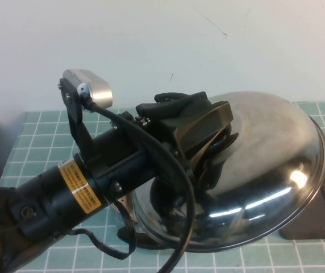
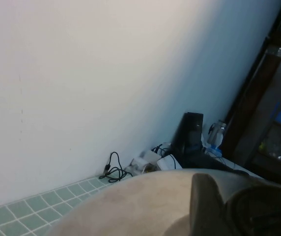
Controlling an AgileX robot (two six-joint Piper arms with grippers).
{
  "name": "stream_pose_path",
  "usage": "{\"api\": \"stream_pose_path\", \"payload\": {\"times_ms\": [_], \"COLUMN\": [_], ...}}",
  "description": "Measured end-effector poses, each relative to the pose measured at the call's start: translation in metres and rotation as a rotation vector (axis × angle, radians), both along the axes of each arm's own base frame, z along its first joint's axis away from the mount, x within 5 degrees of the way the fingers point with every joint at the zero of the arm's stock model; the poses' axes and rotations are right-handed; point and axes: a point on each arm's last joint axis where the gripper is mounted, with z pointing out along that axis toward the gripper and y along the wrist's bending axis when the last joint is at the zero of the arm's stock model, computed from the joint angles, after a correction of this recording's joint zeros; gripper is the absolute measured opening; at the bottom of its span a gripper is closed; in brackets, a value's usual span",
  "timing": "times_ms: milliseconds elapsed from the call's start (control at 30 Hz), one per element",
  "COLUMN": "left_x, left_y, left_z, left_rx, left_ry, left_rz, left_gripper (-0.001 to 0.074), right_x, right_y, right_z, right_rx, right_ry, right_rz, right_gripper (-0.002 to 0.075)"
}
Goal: Put pot lid on rack
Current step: Hand over the pot lid
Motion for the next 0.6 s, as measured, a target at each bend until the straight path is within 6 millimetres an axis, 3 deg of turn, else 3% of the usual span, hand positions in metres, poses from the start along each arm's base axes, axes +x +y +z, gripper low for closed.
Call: {"api": "stream_pose_path", "payload": {"times_ms": [133,200,267,433,500,600], "left_x": [0.005,0.007,0.009,0.011,0.011,0.011], "left_y": [-0.005,-0.007,-0.009,-0.012,-0.012,-0.012], "left_z": [-0.007,-0.010,-0.013,-0.017,-0.018,-0.018], "left_rx": [-0.015,-0.036,-0.057,-0.072,-0.070,-0.070], "left_ry": [0.009,0.008,-0.005,-0.009,-0.010,-0.012], "left_rz": [-0.022,-0.035,-0.046,-0.065,-0.068,-0.068], "left_gripper": [0.0318,0.0318,0.0318,0.0318,0.0318,0.0318], "right_x": [-0.006,-0.005,-0.003,0.006,0.010,0.017], "right_y": [0.009,0.011,0.014,0.023,0.026,0.029], "right_z": [0.038,0.050,0.057,0.072,0.082,0.100], "right_rx": [-0.008,-0.019,-0.016,0.006,0.010,-0.010], "right_ry": [-0.292,-0.335,-0.332,-0.272,-0.263,-0.283], "right_rz": [0.118,0.135,0.180,0.307,0.347,0.389], "right_gripper": [0.0002,0.0041,0.0142,0.0482,0.0549,0.0586]}}
